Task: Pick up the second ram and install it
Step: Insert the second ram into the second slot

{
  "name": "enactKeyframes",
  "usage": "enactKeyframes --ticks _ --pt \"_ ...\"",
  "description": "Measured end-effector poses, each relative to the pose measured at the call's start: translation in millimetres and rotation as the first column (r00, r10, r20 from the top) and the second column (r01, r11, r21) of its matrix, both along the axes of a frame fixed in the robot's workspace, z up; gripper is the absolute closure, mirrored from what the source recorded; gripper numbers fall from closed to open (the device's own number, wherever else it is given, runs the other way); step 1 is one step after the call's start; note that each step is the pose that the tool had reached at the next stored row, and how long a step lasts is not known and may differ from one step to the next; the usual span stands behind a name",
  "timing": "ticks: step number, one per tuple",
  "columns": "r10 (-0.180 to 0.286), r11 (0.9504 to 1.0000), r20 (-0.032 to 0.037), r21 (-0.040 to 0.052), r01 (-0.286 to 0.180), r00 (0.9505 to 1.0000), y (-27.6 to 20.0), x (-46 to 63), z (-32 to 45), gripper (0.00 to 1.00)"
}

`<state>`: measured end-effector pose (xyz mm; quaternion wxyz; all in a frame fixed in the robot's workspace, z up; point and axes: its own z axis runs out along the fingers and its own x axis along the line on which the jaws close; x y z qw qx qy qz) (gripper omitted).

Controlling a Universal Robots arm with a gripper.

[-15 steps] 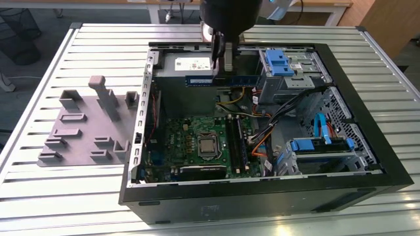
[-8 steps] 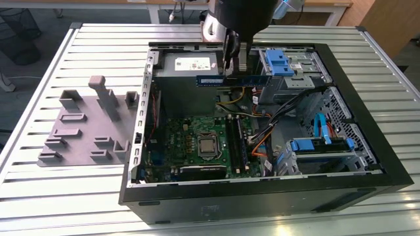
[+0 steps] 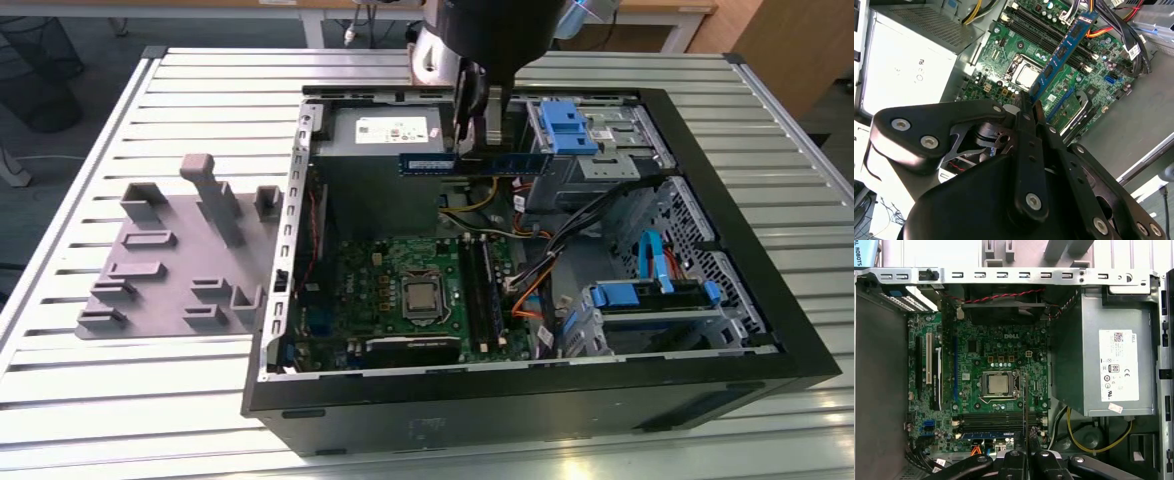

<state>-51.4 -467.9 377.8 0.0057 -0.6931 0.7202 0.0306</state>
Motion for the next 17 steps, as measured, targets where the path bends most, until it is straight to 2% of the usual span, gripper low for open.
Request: enactKeyframes --ticks 17 --pt "-0.017 0.9999 0.0 0.0 0.017 0.9999 0.0 0.0 0.0 0.86"
